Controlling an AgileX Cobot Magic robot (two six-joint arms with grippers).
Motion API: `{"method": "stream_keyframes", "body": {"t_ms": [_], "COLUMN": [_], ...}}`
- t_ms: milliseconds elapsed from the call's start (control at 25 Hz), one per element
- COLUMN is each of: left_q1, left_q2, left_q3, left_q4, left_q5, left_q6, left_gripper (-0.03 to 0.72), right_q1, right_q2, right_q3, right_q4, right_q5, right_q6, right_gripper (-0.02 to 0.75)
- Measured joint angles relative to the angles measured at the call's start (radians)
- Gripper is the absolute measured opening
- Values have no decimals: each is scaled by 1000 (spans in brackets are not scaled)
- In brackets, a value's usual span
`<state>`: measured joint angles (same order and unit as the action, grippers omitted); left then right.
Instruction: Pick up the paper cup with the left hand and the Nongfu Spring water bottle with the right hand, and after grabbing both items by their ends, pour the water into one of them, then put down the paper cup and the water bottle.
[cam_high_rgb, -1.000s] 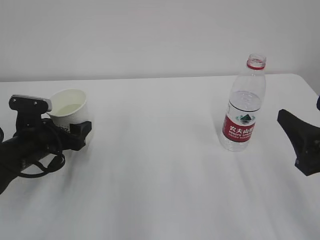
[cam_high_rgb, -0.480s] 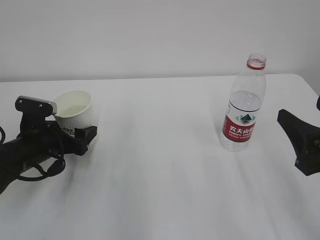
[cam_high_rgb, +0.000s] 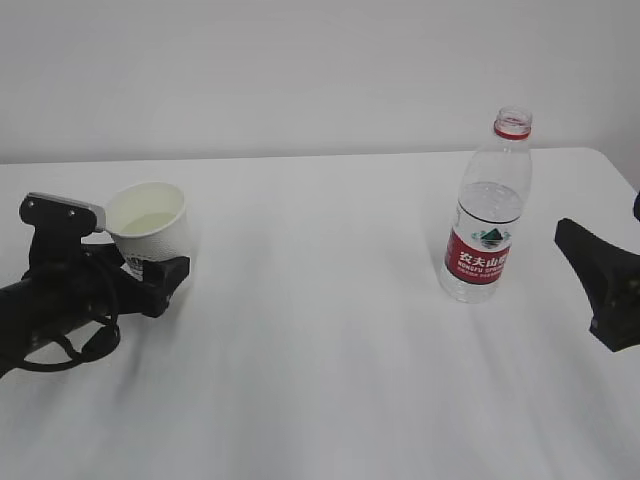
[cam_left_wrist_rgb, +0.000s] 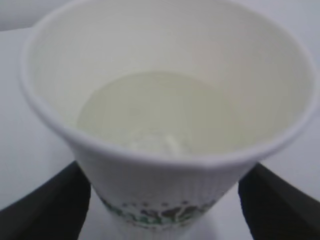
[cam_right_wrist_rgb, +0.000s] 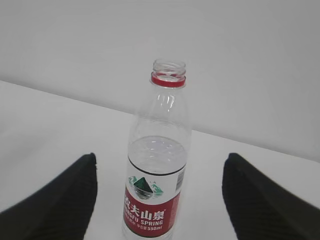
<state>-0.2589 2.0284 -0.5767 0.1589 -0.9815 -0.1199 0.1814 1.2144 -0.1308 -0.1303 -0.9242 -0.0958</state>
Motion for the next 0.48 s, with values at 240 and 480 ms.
{"method": "stream_keyframes", "body": {"t_ms": [240, 480], "left_q1": [0, 0], "left_q2": [-5, -30], "left_q3": [72, 170], "left_q4": [2, -6], "left_q5": [-99, -131], "left_q6": [-2, -43], "left_gripper": [692, 692], "right_q1": [0, 0], "right_q2": [0, 0], "right_q3": [0, 0], "right_q4": [0, 0], "right_q5": [0, 0], "right_q6": [0, 0], "right_gripper": [593, 593]}}
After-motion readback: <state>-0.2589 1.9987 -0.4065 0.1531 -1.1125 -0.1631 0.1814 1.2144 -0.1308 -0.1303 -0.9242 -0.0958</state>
